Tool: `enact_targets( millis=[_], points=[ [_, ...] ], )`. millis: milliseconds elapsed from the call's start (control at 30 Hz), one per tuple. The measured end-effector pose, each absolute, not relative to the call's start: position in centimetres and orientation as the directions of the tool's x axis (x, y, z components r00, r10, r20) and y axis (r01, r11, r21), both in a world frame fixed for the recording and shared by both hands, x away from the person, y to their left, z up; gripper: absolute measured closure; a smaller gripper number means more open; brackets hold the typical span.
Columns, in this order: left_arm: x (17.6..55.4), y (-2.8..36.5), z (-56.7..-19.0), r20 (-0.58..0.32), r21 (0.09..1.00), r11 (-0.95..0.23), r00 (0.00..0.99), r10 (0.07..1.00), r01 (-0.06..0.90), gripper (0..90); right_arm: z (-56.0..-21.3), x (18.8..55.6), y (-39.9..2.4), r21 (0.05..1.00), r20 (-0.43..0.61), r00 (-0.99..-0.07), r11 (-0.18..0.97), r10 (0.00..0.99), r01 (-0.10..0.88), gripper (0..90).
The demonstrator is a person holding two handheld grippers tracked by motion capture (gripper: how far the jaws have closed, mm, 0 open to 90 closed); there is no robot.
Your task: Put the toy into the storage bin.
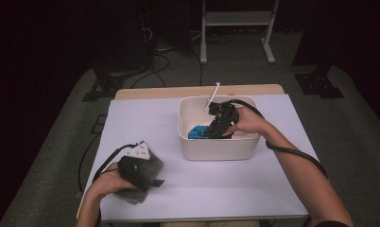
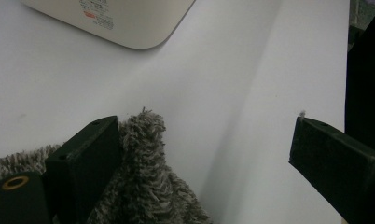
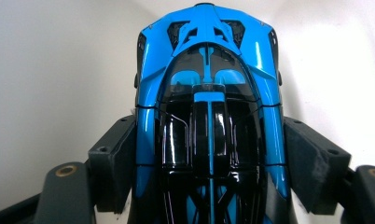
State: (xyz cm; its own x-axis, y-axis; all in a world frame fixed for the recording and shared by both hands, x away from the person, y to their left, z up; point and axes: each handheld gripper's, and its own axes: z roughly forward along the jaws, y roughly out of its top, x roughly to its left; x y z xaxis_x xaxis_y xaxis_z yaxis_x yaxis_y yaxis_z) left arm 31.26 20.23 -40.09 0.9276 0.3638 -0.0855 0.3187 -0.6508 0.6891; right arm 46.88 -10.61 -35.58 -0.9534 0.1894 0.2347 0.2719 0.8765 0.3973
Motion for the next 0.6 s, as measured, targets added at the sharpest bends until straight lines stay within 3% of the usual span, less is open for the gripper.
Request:
enact_targets(
  millis=[600],
  points=[
    [31.20,20.19,-40.04,-0.084,0.689,-0.652,0.929,0.362,0.316,8.4,-35.87,47.02,-10.64,0.379,0.234,-0.951,0.882,0.202,0.280,25.0]
  ],
)
